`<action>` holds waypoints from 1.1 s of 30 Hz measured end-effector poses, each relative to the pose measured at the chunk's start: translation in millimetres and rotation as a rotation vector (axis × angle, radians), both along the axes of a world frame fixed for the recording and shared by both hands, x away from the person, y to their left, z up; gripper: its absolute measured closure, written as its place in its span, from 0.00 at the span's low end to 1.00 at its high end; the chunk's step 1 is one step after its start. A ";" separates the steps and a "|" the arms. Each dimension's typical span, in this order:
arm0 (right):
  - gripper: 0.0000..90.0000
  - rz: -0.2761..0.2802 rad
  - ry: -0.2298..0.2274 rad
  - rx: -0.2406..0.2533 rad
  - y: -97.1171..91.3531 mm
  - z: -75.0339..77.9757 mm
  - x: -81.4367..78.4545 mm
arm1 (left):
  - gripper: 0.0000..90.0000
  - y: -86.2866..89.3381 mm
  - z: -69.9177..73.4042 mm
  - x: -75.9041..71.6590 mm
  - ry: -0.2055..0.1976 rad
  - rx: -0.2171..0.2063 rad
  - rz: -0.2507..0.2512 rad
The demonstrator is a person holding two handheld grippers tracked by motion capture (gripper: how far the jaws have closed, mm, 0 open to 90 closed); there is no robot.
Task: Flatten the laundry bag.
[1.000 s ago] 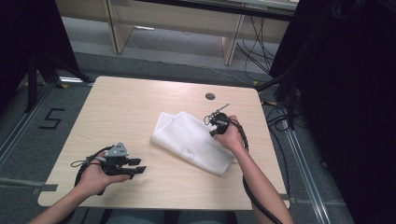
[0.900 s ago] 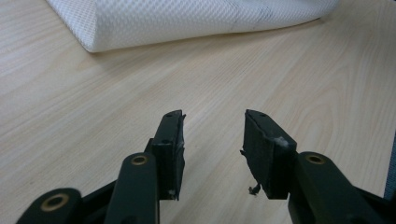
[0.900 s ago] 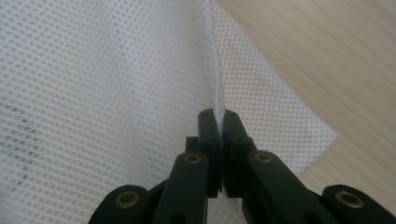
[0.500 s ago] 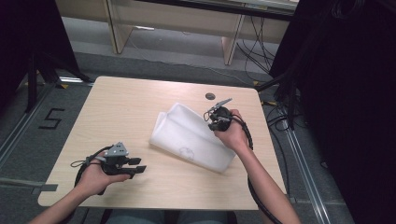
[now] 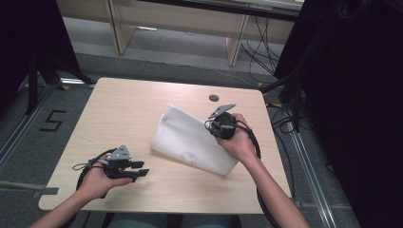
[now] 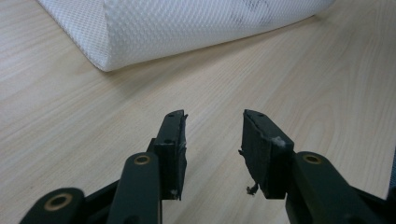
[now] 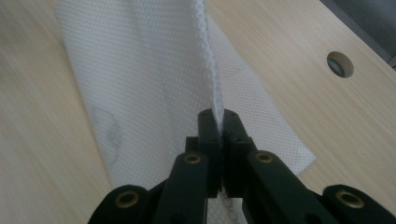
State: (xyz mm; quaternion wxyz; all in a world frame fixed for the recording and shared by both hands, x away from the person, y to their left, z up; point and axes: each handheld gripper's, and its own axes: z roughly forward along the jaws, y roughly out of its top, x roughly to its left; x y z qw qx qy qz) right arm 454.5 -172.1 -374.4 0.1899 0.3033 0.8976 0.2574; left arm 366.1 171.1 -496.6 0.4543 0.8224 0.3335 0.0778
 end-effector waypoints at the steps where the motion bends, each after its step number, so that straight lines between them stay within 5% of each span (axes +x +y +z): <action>1: 0.99 -0.013 -0.044 0.016 1.7 -2.5 -2.8 | 0.66 -0.1 0.0 0.0 0.000 0.000 0.000; 2: 0.99 -0.003 -0.006 -0.001 1.0 0.9 -5.0 | 0.66 -0.1 0.0 0.0 0.000 0.000 0.000; 10: 0.99 0.019 -0.041 0.018 4.7 2.5 -22.3 | 0.66 0.1 0.3 0.0 0.011 0.006 -0.004; 12: 0.99 0.042 -0.013 0.004 3.7 5.4 -23.5 | 0.66 0.4 0.5 0.1 0.009 0.010 -0.007; 23: 0.99 0.098 -0.028 0.017 6.5 4.3 -36.6 | 0.66 0.4 0.6 -0.1 0.009 0.011 -0.005; 33: 0.99 0.083 -0.017 0.040 11.9 -0.1 -51.9 | 0.65 0.1 0.6 -0.3 0.010 0.005 0.002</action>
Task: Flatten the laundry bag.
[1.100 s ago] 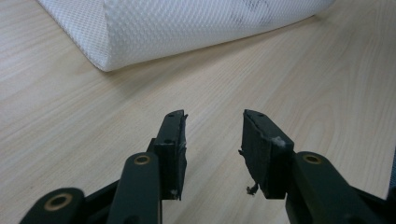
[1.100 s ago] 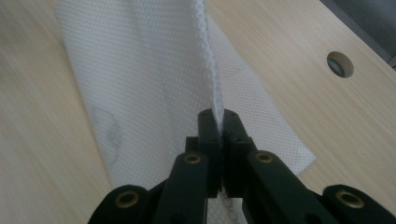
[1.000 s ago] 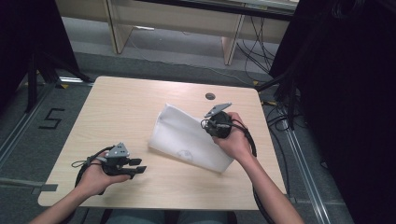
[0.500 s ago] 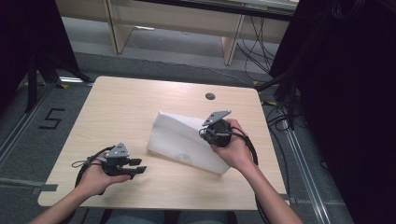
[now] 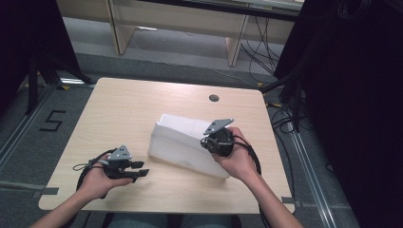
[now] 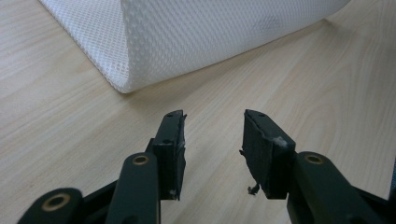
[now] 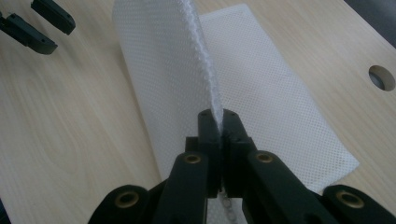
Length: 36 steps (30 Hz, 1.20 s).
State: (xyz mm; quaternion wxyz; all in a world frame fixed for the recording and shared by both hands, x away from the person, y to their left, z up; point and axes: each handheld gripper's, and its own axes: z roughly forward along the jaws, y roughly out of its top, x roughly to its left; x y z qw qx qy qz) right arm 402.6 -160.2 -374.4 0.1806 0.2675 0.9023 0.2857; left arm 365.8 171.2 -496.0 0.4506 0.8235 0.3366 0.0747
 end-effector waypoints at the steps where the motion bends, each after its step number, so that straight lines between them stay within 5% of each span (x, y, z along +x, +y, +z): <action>1: 0.99 0.001 0.003 -0.004 -0.1 0.1 -0.8 | 0.65 0.0 0.0 0.0 0.000 -0.001 0.001; 18: 0.99 0.030 0.012 -0.005 1.9 -7.0 -21.5 | 0.64 0.3 0.2 0.0 -0.001 0.000 0.005; 36: 0.99 0.117 0.094 -0.042 9.3 -29.6 -44.0 | 0.63 0.8 0.3 -0.2 0.002 0.004 0.006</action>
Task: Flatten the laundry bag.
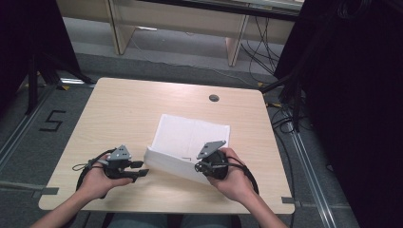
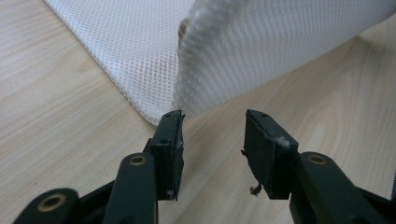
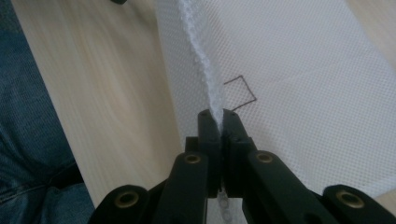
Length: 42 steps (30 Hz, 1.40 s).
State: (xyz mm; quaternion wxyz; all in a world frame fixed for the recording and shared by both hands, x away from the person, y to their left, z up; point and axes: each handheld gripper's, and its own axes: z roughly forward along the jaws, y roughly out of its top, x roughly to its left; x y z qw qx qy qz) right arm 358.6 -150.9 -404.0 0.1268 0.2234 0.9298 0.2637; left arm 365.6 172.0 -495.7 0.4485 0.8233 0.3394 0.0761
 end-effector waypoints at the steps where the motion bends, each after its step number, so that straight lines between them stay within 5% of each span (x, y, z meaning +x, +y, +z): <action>1: 0.99 -0.007 0.007 -0.001 0.1 -1.9 -1.3 | 0.63 0.0 -0.2 -0.4 -0.006 0.000 0.005; 10: 0.99 0.033 0.086 -0.034 4.9 -28.9 -10.2 | 0.62 11.1 7.2 -4.0 -0.023 0.001 0.019; 14: 0.99 0.046 0.103 -0.049 6.7 -37.9 -13.7 | 0.62 22.4 14.5 -5.3 -0.066 -0.027 0.065; 23: 0.99 0.053 0.161 -0.071 9.5 -56.0 -19.7 | 0.63 33.5 18.8 -2.7 -0.082 -0.092 0.128; 31: 0.84 0.073 0.209 -0.117 11.5 -63.9 -21.7 | 0.67 3.6 11.0 -5.0 -0.050 -0.047 0.004; 36: 0.64 0.067 0.250 -0.023 -0.2 -54.9 -28.7 | 0.76 -11.9 7.6 -6.0 0.001 -0.005 -0.044; 40: 0.60 0.067 0.245 0.035 -13.9 -44.8 -33.6 | 0.81 -19.0 3.0 -6.4 0.029 0.011 -0.056; 42: 0.60 0.037 0.286 0.047 -16.8 -40.6 -36.6 | 0.82 -20.4 2.2 -7.1 0.042 0.021 -0.060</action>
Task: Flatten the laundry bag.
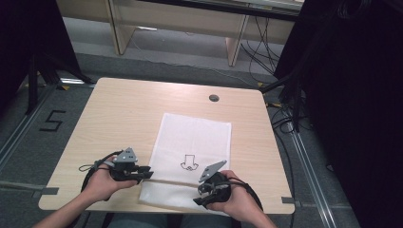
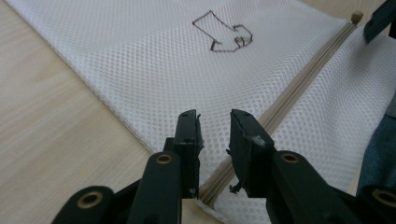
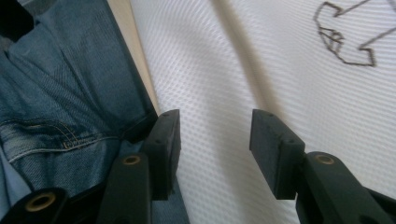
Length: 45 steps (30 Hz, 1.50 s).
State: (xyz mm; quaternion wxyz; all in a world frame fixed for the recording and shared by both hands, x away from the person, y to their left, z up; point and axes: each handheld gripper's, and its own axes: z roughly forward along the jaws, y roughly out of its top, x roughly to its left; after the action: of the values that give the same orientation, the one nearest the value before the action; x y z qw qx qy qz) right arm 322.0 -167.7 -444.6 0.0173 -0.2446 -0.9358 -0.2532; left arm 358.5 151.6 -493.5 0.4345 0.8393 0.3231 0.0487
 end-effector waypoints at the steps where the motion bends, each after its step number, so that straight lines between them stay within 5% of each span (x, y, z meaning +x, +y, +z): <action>1: 0.60 -0.027 -0.036 0.012 -9.1 5.3 4.4 | 0.83 -2.3 -3.3 -0.2 0.018 0.025 -0.010; 2: 0.61 -0.087 -0.025 0.003 -13.8 8.3 5.5 | 0.83 -2.9 -4.1 -0.2 0.024 0.039 -0.012; 4: 0.65 -0.111 -0.018 0.003 -17.6 8.7 8.3 | 0.84 -3.6 -4.9 0.4 0.017 0.057 -0.027; 5: 0.69 -0.145 -0.058 -0.001 -24.9 6.9 17.1 | 0.84 -4.7 -5.9 -0.1 0.030 0.062 -0.019; 7: 0.81 -0.255 -0.037 -0.071 -40.1 -1.6 36.8 | 0.84 -5.5 -6.6 -0.9 0.018 0.097 -0.043; 9: 0.85 -0.283 -0.033 -0.089 -43.8 -5.9 42.7 | 0.84 -7.1 -8.0 -2.0 0.021 0.089 -0.033; 10: 0.90 -0.310 -0.026 -0.105 -46.5 -10.3 48.2 | 0.84 -5.2 -7.3 -1.0 0.007 0.138 -0.069; 12: 1.00 -0.342 -0.001 -0.120 -48.9 -20.3 59.5 | 0.85 -6.8 -9.2 -2.4 0.011 0.141 -0.061; 19: 1.00 -0.390 0.020 -0.142 -43.7 -33.1 70.5 | 0.85 -4.6 -10.1 -2.4 0.012 0.158 -0.080; 27: 1.00 -0.413 0.032 -0.113 -39.8 -37.0 79.3 | 0.84 -2.7 -11.3 -2.9 0.025 0.144 -0.052; 33: 1.00 -0.394 -0.017 -0.101 -30.4 -38.4 91.4 | 0.84 3.9 -10.0 -0.7 0.028 0.166 -0.057; 41: 1.00 -0.428 -0.001 -0.079 -27.6 -39.0 99.3 | 0.83 8.8 -11.2 0.6 0.038 0.157 -0.024; 45: 0.97 -0.448 -0.041 -0.013 -35.9 -31.2 94.2 | 0.80 11.7 -10.4 2.4 0.024 0.145 -0.004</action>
State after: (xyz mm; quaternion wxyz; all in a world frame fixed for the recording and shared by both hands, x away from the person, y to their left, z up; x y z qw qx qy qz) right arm 416.2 -203.6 -475.8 -0.0598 -0.4412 -0.8599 -0.2497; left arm 360.8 163.3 -503.9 0.3690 0.8697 0.3221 0.0611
